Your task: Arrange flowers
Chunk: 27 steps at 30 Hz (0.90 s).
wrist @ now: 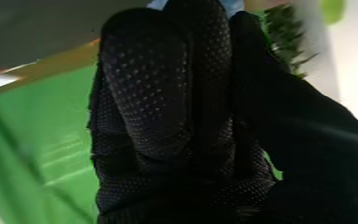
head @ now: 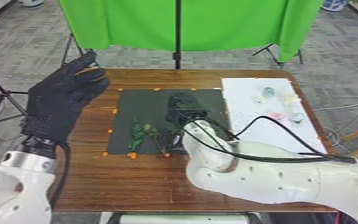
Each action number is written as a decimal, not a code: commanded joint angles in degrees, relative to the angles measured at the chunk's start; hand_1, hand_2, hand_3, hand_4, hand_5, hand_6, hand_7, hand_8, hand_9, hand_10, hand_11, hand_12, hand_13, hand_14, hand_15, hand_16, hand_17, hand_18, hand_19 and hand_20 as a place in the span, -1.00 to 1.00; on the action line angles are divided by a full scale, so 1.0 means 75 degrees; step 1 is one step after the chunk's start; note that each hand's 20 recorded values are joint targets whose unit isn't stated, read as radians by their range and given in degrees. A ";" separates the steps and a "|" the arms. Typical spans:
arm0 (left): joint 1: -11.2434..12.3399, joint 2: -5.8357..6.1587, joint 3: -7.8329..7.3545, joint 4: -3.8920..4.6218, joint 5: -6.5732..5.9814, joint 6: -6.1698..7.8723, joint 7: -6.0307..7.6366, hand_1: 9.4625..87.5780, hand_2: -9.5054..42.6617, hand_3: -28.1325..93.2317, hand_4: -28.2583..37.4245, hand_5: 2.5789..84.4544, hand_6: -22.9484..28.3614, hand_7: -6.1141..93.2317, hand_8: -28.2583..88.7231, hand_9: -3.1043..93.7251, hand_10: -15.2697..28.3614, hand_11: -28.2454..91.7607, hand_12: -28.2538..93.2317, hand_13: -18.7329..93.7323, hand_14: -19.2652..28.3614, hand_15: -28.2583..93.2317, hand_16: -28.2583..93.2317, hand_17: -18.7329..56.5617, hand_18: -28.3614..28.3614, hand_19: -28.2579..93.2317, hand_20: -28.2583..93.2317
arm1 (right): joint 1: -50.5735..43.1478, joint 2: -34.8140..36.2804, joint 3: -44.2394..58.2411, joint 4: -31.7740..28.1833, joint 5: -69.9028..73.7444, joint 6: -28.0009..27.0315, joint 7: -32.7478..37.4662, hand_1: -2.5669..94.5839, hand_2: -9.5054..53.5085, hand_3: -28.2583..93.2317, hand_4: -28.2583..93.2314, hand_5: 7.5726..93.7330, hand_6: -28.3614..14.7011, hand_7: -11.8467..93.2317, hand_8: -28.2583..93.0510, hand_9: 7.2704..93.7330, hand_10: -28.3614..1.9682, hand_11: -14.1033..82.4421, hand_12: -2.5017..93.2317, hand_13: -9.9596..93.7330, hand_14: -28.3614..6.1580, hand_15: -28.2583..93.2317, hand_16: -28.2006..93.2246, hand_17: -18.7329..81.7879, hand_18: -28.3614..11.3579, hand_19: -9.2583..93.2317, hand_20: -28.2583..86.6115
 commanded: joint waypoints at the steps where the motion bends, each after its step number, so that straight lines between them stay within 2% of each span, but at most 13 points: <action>1: -0.0757 0.0453 0.0349 0.0251 -0.0077 -0.0294 0.0328 -0.61 -0.37 0.77 -0.75 -0.15 0.28 -0.55 -0.69 -0.23 0.70 -0.03 -0.34 -0.26 1.00 0.31 -0.68 -0.77 0.86 0.38 -0.26 | 0.1691 -0.1345 -0.1297 0.0225 0.0472 0.0896 -0.0240 0.19 -1.00 0.67 -1.00 0.84 0.29 -0.44 -0.43 1.00 0.36 -0.27 -0.39 0.93 0.47 0.31 -0.19 0.05 -0.38 0.92 -0.71; 2: -0.0802 0.0505 0.0393 0.0251 -0.0088 -0.0267 0.0350 -0.61 -0.37 0.77 -0.75 -0.15 0.28 -0.55 -0.70 -0.23 0.70 -0.03 -0.34 -0.26 1.00 0.31 -0.68 -0.77 0.86 0.38 -0.26 | 0.1713 -0.1452 -0.1382 0.0366 0.0661 0.0974 -0.0436 0.19 -1.00 0.67 -1.00 0.84 0.30 -0.43 -0.43 1.00 0.36 -0.27 -0.39 0.93 0.48 0.32 -0.19 0.05 -0.38 0.92 -0.70; 3: -0.1392 0.0470 0.0786 0.0457 -0.0075 -0.0496 0.0054 -0.61 -0.37 0.77 -0.75 -0.15 0.28 -0.55 -0.70 -0.23 0.70 -0.03 -0.34 -0.26 1.00 0.31 -0.68 -0.77 0.86 0.38 -0.26 | 0.1508 -0.1339 -0.1238 0.0272 0.0564 0.0867 -0.0075 0.18 -1.00 0.67 -1.00 0.83 0.32 -0.43 -0.44 1.00 0.37 -0.26 -0.39 0.93 0.49 0.33 -0.19 0.04 -0.37 0.92 -0.69; 4: -0.1580 0.0418 0.0936 0.0558 -0.0077 -0.0623 -0.0035 -0.61 -0.37 0.77 -0.75 -0.15 0.28 -0.55 -0.70 -0.23 0.70 -0.03 -0.34 -0.26 1.00 0.31 -0.68 -0.77 0.86 0.38 -0.26 | 0.1628 -0.1349 -0.1441 0.0267 0.0827 0.0922 -0.0102 0.18 -1.00 0.67 -1.00 0.83 0.34 -0.42 -0.44 1.00 0.38 -0.25 -0.40 0.93 0.50 0.33 -0.19 0.04 -0.37 0.91 -0.67; 5: -0.1605 0.0344 0.0913 0.0566 -0.0065 -0.0668 -0.0198 -0.61 -0.37 0.77 -0.75 -0.15 0.28 -0.55 -0.70 -0.23 0.71 -0.03 -0.34 -0.26 1.00 0.31 -0.68 -0.77 0.86 0.38 -0.26 | 0.1358 -0.1365 -0.1243 0.0311 0.0697 0.0681 -0.0213 0.17 -1.00 0.67 -1.00 0.82 0.35 -0.41 -0.45 1.00 0.38 -0.25 -0.41 0.93 0.50 0.34 -0.19 0.04 -0.37 0.91 -0.65; 7: -0.1674 0.0329 0.0876 0.0628 -0.0070 -0.0791 -0.0284 -0.61 -0.37 0.77 -0.75 -0.15 0.28 -0.55 -0.70 -0.23 0.71 -0.03 -0.34 -0.26 1.00 0.31 -0.68 -0.77 0.86 0.38 -0.26 | 0.1348 -0.1478 -0.1374 0.0381 0.0455 0.0659 -0.0101 0.17 -1.00 0.66 -1.00 0.82 0.37 -0.41 -0.46 1.00 0.38 -0.25 -0.41 0.92 0.52 0.34 -0.19 0.01 -0.35 0.89 -0.64; 8: -0.1669 0.0279 0.0819 0.0621 -0.0059 -0.0797 -0.0440 -0.61 -0.37 0.77 -0.75 -0.15 0.28 -0.55 -0.70 -0.23 0.71 -0.03 -0.34 -0.26 1.00 0.31 -0.68 -0.77 0.86 0.38 -0.26 | 0.1227 -0.1464 -0.1263 0.0361 0.0492 0.0472 -0.0264 0.17 -1.00 0.66 -1.00 0.82 0.38 -0.41 -0.46 1.00 0.38 -0.25 -0.42 0.92 0.52 0.35 -0.19 0.00 -0.35 0.89 -0.63; 11: -0.1743 0.0263 0.0834 0.0673 -0.0064 -0.0880 -0.0535 -0.61 -0.37 0.77 -0.75 -0.15 0.28 -0.55 -0.70 -0.23 0.71 -0.03 -0.34 -0.25 1.00 0.31 -0.68 -0.77 0.86 0.38 -0.26 | 0.1354 -0.1516 -0.1417 0.0344 0.0764 0.0577 -0.0344 0.17 -1.00 0.65 -1.00 0.82 0.42 -0.42 -0.47 1.00 0.40 -0.27 -0.42 0.90 0.53 0.37 -0.19 -0.02 -0.34 0.87 -0.60; 12: -0.1810 0.0220 0.0864 0.0697 -0.0053 -0.0916 -0.0642 -0.61 -0.37 0.77 -0.75 -0.15 0.28 -0.55 -0.69 -0.23 0.71 -0.03 -0.34 -0.25 1.00 0.31 -0.68 -0.77 0.85 0.38 -0.26 | 0.1369 -0.1510 -0.1456 0.0362 0.0893 0.0642 -0.0408 0.17 -1.00 0.64 -1.00 0.82 0.43 -0.42 -0.48 1.00 0.42 -0.27 -0.42 0.89 0.53 0.38 -0.19 -0.02 -0.33 0.86 -0.59; 15: -0.1830 0.0172 0.0844 0.0727 -0.0054 -0.1025 -0.0742 -0.61 -0.37 0.77 -0.75 -0.15 0.28 -0.55 -0.69 -0.23 0.71 -0.03 -0.34 -0.25 1.00 0.31 -0.68 -0.77 0.85 0.38 -0.26 | 0.1388 -0.1471 -0.1443 0.0366 0.1410 0.0581 -0.0574 0.15 -1.00 0.61 -1.00 0.81 0.51 -0.42 -0.51 1.00 0.51 -0.31 -0.45 0.86 0.56 0.40 -0.20 -0.04 -0.31 0.84 -0.55; 19: -0.1779 0.0176 0.0781 0.0723 -0.0048 -0.1063 -0.0716 -0.61 -0.37 0.77 -0.75 -0.15 0.28 -0.56 -0.69 -0.23 0.71 -0.03 -0.34 -0.25 1.00 0.31 -0.68 -0.77 0.86 0.38 -0.26 | 0.1414 -0.1434 -0.1398 0.0352 0.2035 0.0435 -0.0858 0.15 -1.00 0.55 -1.00 0.79 0.61 -0.44 -0.55 1.00 0.66 -0.44 -0.46 0.85 0.58 0.41 -0.21 -0.07 -0.29 0.74 -0.33; 23: -0.2020 0.0124 0.0922 0.0826 -0.0048 -0.1172 -0.0878 -0.61 -0.37 0.77 -0.75 -0.15 0.28 -0.55 -0.69 -0.23 0.71 -0.04 -0.34 -0.25 1.00 0.31 -0.68 -0.77 0.85 0.38 -0.26 | 0.1305 -0.1417 -0.1178 0.0341 0.2595 0.0399 -0.0937 0.15 -1.00 0.53 -1.00 0.76 0.65 -0.45 -0.56 0.99 0.69 -0.51 -0.45 0.84 0.59 0.42 -0.21 -0.08 -0.28 0.72 -0.31; 27: -0.1983 0.0117 0.0926 0.0816 -0.0063 -0.1151 -0.0906 -0.61 -0.37 0.77 -0.75 -0.15 0.28 -0.55 -0.69 -0.23 0.71 -0.04 -0.34 -0.25 1.00 0.30 -0.68 -0.77 0.86 0.38 -0.25 | 0.1207 -0.1427 -0.1029 0.0304 0.2747 0.0234 -0.0982 0.15 -1.00 0.51 -1.00 0.74 0.67 -0.47 -0.58 0.97 0.72 -0.55 -0.46 0.83 0.59 0.42 -0.21 -0.08 -0.27 0.71 -0.29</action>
